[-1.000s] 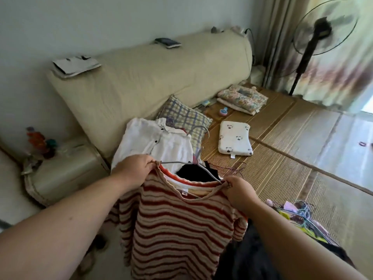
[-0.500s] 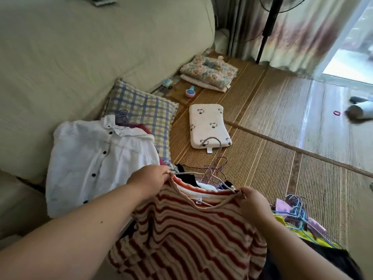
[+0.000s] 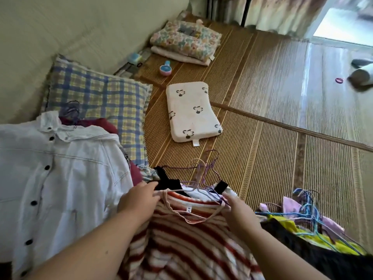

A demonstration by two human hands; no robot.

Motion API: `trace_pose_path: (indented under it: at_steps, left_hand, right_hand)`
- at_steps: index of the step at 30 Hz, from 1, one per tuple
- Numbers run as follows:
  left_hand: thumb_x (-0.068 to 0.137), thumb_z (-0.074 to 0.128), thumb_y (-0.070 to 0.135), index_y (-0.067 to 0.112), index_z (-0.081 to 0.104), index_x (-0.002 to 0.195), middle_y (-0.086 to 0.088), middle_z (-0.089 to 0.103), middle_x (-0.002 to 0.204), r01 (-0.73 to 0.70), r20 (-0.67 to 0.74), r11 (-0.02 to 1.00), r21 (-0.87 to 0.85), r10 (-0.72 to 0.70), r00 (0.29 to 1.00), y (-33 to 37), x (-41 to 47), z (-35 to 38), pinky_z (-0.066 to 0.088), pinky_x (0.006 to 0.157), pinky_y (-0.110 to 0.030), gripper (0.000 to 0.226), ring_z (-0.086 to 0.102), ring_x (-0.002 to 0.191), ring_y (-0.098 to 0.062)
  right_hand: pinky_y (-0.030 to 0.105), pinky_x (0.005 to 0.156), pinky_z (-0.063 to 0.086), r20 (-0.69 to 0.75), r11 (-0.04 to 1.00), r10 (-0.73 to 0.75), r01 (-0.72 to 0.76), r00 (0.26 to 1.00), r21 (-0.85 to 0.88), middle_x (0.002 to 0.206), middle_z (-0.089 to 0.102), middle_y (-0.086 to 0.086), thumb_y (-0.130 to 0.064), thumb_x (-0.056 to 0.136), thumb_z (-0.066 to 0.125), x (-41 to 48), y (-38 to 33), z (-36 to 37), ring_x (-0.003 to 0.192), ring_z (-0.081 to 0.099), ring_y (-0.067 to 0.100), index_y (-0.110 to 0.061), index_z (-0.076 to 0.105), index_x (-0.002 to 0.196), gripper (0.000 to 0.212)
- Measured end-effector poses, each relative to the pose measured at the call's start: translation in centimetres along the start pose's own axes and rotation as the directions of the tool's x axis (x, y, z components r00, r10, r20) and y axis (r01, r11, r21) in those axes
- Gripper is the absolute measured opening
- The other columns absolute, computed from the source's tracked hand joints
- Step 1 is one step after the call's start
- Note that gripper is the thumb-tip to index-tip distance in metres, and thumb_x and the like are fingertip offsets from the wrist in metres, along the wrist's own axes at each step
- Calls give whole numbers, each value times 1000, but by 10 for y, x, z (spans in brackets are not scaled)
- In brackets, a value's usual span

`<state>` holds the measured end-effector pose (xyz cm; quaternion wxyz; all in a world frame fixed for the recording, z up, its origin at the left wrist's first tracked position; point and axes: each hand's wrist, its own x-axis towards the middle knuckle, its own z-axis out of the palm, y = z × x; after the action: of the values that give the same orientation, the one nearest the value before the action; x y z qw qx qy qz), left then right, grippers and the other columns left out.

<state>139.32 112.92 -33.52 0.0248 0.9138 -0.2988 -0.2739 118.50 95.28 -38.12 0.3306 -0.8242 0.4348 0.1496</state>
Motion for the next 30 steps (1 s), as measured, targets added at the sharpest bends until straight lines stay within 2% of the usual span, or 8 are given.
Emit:
trace_pose_path:
  at_steps: [3,6,10,14,19,23,26,30]
  left_hand:
    - [88,51,42,31,34,144,3,33,151,-52,6,999,-8,52,999,1,-15,8,34,109,-37,60,34,136,-20]
    - [88,53,42,33,29,146,3,21,156,-100,68,994,46,97,993,5,-42,6,27,114,-38,64,20,143,-18]
    - [88,54,40,35,30,146,6,19,157,-177,37,984,32,176,984,13,-97,-12,28,113,-37,63,19,143,-16]
    - [89,50,41,33,26,147,4,18,157,-257,-17,966,41,258,966,24,-169,-31,25,114,-38,63,18,143,-17]
    - [88,50,45,34,29,145,5,24,154,-396,-92,911,117,407,909,40,-274,-47,24,115,-43,62,21,142,-18]
    - [87,51,44,31,39,140,5,40,144,-477,-173,877,55,479,861,67,-359,-38,33,109,-40,55,34,133,-17]
    - [86,55,42,30,44,137,4,45,138,-539,-196,842,11,530,825,96,-413,-19,36,105,-34,54,40,128,-17]
    - [86,56,39,30,48,135,6,49,135,-682,-181,726,91,686,705,151,-464,1,35,104,-29,50,42,126,-15]
  right_hand:
    - [34,103,38,23,996,-74,75,997,-50,152,32,-1,-26,88,55,-10,0,2,132,39,22,-34,23,147,67]
    - [36,108,35,-9,987,-133,132,991,-86,157,17,-2,-25,88,54,-32,-8,-6,138,31,22,-36,18,147,71]
    - [40,108,36,-63,969,-196,184,979,-162,158,14,-1,-23,87,52,-82,-28,-26,140,28,23,-38,20,146,69]
    - [40,112,28,-115,944,-272,241,955,-225,158,13,2,-22,87,48,-160,-39,-40,140,25,23,-35,27,145,63]
    - [43,113,26,-231,923,-335,270,913,-274,157,15,-1,-33,87,53,-287,-26,-46,140,24,22,-37,35,140,56]
    - [39,110,29,-314,947,-280,208,907,-246,156,19,-3,-39,83,54,-388,15,-45,137,30,22,-41,46,131,48]
    - [40,111,27,-346,974,-157,87,925,-210,156,19,0,-39,81,57,-452,61,-51,139,27,22,-41,48,129,48]
    - [39,113,26,-421,991,-7,-51,907,-126,157,19,3,-40,84,58,-526,125,-69,140,26,22,-38,47,133,50]
